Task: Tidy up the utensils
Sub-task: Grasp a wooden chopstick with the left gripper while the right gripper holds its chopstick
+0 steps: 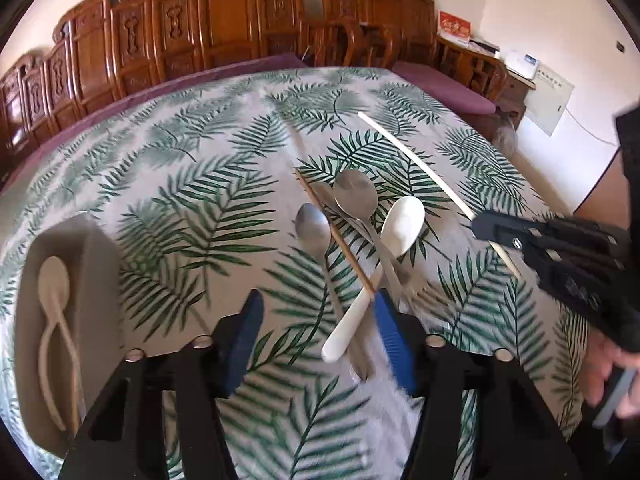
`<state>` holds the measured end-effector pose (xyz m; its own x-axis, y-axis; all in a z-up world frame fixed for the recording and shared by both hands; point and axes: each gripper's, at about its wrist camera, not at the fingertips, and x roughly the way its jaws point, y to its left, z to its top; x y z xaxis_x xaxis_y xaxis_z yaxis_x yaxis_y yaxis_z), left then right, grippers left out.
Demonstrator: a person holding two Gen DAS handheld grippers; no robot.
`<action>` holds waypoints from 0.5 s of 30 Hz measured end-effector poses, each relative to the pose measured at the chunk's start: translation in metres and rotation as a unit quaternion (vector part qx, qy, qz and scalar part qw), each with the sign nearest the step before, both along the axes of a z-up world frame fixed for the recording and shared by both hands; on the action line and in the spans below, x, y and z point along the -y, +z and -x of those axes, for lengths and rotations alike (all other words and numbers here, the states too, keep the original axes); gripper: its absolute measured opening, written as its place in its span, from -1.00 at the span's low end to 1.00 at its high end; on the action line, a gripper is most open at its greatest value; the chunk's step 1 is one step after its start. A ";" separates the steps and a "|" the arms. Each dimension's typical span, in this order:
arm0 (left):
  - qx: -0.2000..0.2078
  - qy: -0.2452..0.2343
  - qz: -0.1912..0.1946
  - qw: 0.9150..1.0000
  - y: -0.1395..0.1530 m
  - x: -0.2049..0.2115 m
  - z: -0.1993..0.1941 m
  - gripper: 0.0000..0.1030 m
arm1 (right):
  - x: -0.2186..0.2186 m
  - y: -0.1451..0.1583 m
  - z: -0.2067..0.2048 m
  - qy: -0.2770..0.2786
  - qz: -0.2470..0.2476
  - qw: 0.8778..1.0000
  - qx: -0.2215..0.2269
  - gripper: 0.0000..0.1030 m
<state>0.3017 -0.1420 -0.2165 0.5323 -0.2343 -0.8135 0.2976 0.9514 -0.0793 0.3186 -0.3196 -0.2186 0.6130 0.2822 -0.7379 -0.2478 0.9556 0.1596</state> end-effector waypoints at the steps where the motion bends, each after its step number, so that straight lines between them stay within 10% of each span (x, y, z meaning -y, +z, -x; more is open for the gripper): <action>1: -0.009 0.001 0.006 1.000 -0.003 0.002 -0.006 -0.08 | 0.001 0.000 -0.001 -0.001 -0.003 1.000 -0.001 -0.89; 15: -0.066 0.014 0.022 0.997 -0.029 0.029 -0.042 -0.58 | 0.010 0.002 -0.003 -0.004 -0.035 0.999 -0.001 -0.88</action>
